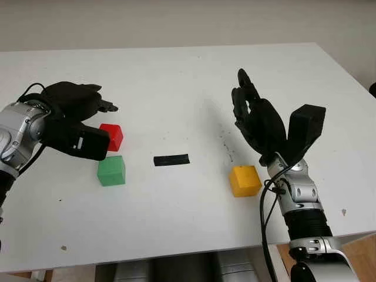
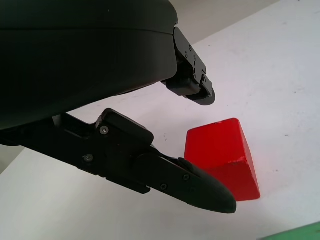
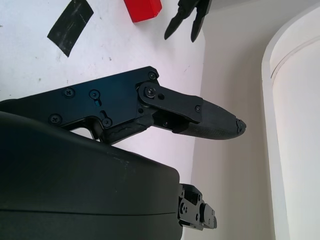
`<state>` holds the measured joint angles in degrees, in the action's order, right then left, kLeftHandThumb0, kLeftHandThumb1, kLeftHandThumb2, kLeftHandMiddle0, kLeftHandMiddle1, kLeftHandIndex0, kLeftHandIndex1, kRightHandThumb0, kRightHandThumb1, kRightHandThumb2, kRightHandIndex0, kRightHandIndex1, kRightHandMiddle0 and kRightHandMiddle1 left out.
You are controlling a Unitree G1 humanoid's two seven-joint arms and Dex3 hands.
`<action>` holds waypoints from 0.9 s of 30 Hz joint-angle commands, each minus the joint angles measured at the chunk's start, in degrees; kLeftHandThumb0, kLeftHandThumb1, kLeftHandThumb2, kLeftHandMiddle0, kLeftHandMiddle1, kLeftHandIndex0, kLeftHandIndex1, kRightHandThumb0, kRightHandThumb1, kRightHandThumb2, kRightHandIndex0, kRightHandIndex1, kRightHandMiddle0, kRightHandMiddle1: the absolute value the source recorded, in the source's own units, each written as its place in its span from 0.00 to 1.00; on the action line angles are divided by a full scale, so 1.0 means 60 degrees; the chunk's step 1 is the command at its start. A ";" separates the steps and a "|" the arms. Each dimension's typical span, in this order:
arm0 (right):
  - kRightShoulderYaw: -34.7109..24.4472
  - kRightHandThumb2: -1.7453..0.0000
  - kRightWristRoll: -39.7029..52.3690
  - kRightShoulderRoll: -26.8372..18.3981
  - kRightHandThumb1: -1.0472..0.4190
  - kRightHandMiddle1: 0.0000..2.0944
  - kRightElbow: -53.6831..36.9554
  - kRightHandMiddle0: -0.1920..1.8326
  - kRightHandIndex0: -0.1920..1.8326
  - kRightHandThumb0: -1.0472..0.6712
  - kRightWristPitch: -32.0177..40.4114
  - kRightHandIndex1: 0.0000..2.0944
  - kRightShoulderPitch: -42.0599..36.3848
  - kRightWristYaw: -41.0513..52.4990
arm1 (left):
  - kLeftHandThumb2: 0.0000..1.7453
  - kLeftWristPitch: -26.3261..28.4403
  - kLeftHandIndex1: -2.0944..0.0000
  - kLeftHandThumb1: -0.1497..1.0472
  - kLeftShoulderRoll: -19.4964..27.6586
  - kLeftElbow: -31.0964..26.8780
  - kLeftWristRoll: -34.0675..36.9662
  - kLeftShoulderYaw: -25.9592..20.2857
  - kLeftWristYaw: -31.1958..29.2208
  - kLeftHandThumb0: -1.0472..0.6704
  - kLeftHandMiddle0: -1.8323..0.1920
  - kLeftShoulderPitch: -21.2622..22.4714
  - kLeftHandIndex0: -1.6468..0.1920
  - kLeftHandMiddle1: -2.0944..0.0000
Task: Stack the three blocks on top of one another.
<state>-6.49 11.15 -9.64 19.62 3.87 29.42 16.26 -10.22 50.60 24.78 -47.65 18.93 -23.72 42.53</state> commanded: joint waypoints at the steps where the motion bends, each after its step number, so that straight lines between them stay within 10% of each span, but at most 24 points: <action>1: 0.0000 0.60 -0.0012 -0.0093 0.00 0.00 -0.0189 0.00 0.00 0.19 0.0030 0.00 0.0094 0.0033 | 0.04 -0.0060 0.94 0.93 -0.0047 0.0040 -0.0124 0.0101 0.0247 0.13 0.86 -0.0139 0.65 0.97; 6: -0.0030 0.61 0.0017 -0.0064 0.00 0.00 -0.0150 0.00 0.00 0.19 -0.0020 0.00 0.0099 0.0046 | 0.03 -0.0222 0.91 0.92 -0.0172 0.0225 -0.0063 0.0076 0.0754 0.14 0.83 -0.0329 0.58 0.96; 8: -0.0040 0.60 0.0035 -0.0078 0.00 0.00 -0.0156 0.00 0.00 0.20 -0.0014 0.00 0.0096 0.0072 | 0.03 -0.0312 0.61 0.92 -0.0198 0.0319 -0.0021 0.0075 0.0855 0.14 0.82 -0.0353 0.68 0.97; 11: -0.0042 0.61 0.0001 -0.0084 0.00 0.00 -0.0183 0.00 0.00 0.19 -0.0014 0.00 0.0082 0.0030 | 0.03 -0.0331 0.44 0.92 -0.0235 0.0386 -0.0046 0.0075 0.0858 0.13 0.81 -0.0361 0.76 0.97; 27: -0.0024 0.60 -0.0038 -0.0121 0.00 0.00 -0.0232 0.00 0.00 0.20 0.0021 0.00 0.0081 0.0005 | 0.03 -0.1032 0.42 0.97 -0.0410 0.1024 -0.0257 0.0088 0.3514 0.41 0.68 -0.0670 0.68 0.97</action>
<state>-6.52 11.10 -9.73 19.52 3.90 29.42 16.30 -16.08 47.94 30.70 -49.05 19.43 -3.56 38.45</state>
